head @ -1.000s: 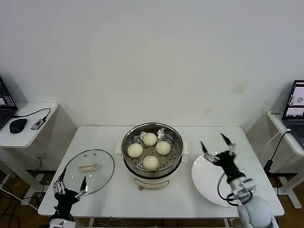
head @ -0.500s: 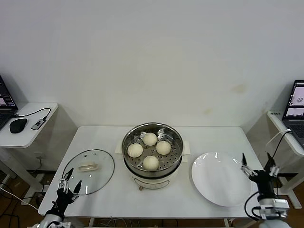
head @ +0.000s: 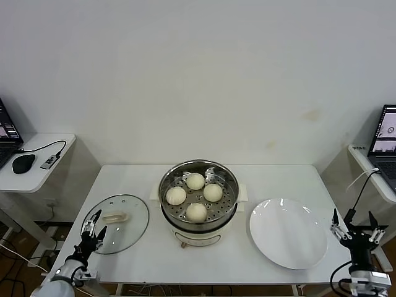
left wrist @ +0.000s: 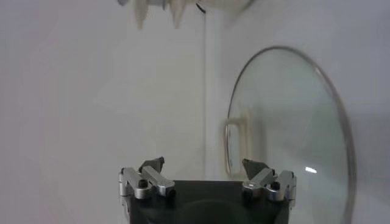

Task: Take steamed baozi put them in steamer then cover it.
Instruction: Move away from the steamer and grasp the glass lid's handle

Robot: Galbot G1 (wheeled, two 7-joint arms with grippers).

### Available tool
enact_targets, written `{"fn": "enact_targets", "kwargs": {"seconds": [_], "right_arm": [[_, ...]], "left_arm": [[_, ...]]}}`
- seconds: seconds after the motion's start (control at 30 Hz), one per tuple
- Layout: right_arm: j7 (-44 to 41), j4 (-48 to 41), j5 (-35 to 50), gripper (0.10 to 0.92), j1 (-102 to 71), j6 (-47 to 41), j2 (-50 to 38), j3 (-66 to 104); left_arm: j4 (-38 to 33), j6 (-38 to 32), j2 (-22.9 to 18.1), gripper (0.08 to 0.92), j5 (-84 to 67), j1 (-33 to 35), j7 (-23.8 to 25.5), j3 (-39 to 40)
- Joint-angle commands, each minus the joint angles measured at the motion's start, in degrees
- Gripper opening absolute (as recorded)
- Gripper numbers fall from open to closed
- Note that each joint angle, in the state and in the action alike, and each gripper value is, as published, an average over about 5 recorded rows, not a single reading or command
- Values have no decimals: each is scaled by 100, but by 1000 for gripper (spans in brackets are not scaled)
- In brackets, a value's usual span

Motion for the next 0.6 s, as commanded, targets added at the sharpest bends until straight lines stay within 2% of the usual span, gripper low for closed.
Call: {"fn": "enact_targets", "kwargs": {"seconds": [0.03,0.6], "right_arm": [[48,59,-32,823,-113,22,96,148],[7,-69,-114,823,-118,94,79,246]], "left_arm": [[741,-26,5,823,254,-909,44,265],[1597,-21,-136,823,375,-1643,-38,517]]}}
